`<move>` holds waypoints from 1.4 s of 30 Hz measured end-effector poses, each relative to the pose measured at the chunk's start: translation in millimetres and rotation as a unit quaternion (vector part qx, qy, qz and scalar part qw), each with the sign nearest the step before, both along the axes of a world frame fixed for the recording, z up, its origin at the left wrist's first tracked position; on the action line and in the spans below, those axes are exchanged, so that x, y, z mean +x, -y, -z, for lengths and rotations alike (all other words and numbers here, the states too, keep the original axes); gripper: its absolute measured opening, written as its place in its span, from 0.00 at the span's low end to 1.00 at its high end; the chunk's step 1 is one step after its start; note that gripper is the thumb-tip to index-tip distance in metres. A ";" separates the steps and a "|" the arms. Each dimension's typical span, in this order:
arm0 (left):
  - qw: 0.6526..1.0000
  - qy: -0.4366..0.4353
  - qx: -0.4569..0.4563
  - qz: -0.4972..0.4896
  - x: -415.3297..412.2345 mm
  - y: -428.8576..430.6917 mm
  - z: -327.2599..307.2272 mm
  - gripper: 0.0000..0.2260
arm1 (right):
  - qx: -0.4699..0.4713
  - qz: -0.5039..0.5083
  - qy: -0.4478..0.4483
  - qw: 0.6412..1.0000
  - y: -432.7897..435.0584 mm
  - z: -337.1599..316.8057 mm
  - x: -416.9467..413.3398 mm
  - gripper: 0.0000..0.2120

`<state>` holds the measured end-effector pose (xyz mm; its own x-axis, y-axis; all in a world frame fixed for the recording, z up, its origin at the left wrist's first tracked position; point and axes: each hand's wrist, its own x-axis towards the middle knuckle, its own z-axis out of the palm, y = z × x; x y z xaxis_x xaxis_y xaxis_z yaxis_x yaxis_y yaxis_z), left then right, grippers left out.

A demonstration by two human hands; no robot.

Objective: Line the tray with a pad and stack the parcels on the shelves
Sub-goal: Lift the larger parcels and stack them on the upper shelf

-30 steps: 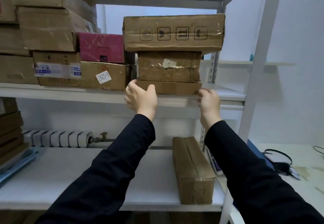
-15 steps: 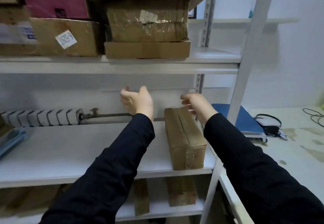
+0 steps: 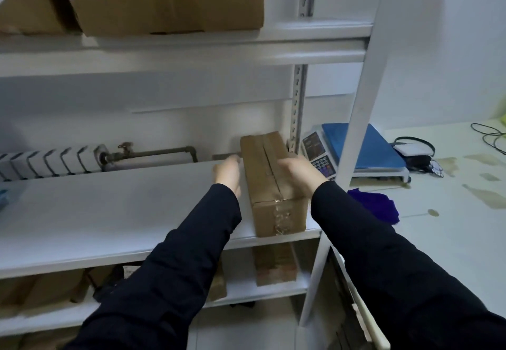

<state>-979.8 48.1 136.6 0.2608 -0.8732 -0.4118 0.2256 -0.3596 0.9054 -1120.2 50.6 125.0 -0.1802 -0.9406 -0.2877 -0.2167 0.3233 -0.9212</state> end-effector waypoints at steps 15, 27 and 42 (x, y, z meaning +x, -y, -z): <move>0.978 0.071 0.026 0.194 8.5 -4.2 27.5 0.25 | 0.064 0.046 0.072 0.994 -7.4 4.7 -9.0 0.21; 0.958 0.153 -0.179 0.165 50.2 -51.1 -14.6 0.49 | -0.018 0.075 0.075 0.994 -38.4 -52.4 44.9 0.17; 0.848 0.431 -0.268 0.152 115.6 -146.7 -85.8 0.52 | -0.155 0.037 -0.089 0.983 -134.1 -133.0 127.5 0.14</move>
